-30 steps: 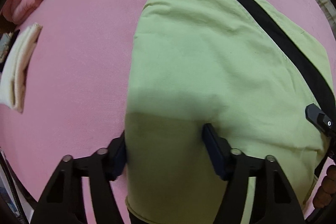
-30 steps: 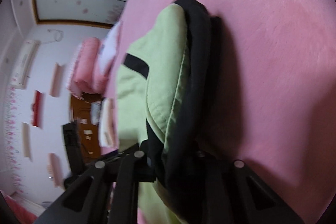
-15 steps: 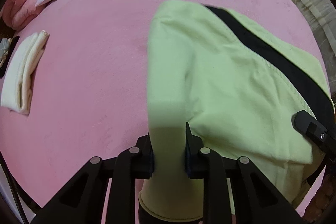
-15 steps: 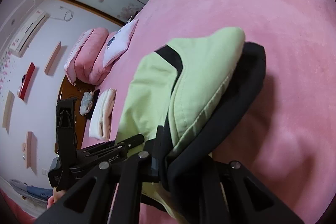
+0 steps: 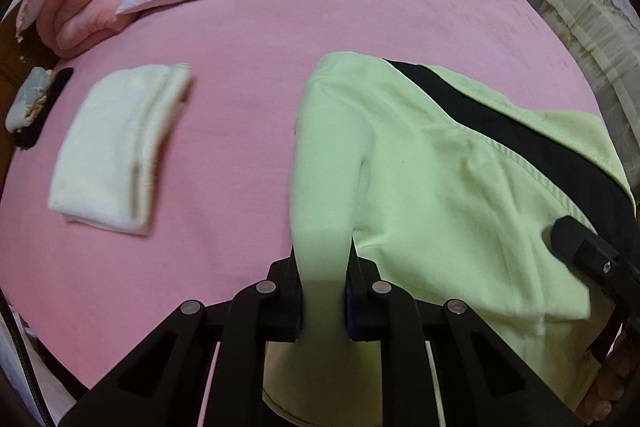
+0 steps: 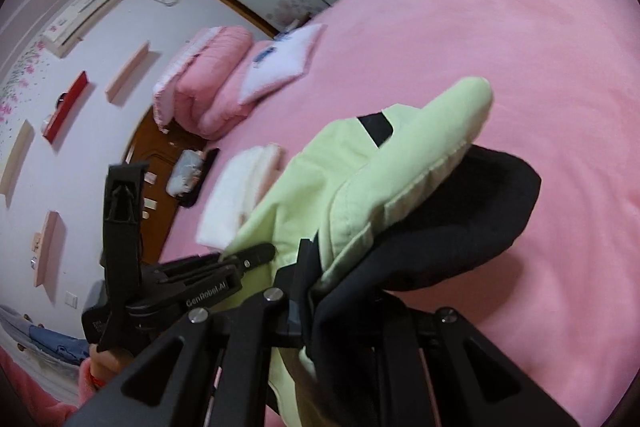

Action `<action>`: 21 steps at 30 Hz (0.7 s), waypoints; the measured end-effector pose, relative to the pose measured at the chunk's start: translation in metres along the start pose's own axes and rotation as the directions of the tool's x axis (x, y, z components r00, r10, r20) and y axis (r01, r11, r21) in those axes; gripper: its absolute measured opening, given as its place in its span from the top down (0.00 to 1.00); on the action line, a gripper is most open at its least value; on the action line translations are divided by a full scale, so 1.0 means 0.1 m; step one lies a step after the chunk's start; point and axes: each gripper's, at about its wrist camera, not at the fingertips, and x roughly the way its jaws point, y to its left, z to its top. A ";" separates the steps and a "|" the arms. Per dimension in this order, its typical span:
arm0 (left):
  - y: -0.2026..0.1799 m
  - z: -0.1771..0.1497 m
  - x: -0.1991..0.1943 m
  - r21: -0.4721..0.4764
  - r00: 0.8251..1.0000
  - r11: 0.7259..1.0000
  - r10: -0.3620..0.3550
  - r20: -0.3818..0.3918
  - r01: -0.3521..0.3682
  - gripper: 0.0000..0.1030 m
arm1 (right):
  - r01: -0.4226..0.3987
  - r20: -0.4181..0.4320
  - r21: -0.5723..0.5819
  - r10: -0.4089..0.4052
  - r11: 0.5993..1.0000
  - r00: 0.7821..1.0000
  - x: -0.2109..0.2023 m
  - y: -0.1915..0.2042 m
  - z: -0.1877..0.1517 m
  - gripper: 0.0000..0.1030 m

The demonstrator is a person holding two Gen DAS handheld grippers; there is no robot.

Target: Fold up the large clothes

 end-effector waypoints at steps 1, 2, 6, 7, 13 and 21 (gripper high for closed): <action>0.25 0.05 -0.09 0.000 1.000 1.000 0.014 0.019 -0.014 0.88 | -0.017 0.011 -0.015 0.017 1.000 1.000 0.14 0.22 0.04 0.91; 0.42 0.09 -0.16 -0.003 0.999 1.000 0.022 0.032 -0.022 0.88 | -0.029 0.018 -0.032 0.030 0.999 0.999 0.26 0.37 0.07 0.91; 1.27 0.33 -0.49 -0.044 0.989 0.994 0.105 0.108 -0.101 0.89 | -0.104 0.049 -0.127 0.111 0.986 0.993 0.85 1.17 0.25 0.91; 1.51 0.41 -0.57 -0.057 0.982 0.989 0.140 0.130 -0.134 0.89 | -0.133 0.055 -0.147 0.143 0.980 0.988 1.04 1.38 0.32 0.91; 2.72 0.80 -0.87 -0.146 0.926 0.949 0.307 0.220 -0.280 0.89 | -0.272 0.075 -0.267 0.301 0.924 0.950 2.03 2.40 0.66 0.91; 3.94 1.18 -0.29 -0.208 0.884 0.907 0.409 0.227 -0.366 0.88 | -0.340 0.083 -0.307 0.381 0.889 0.921 3.42 2.90 0.78 0.91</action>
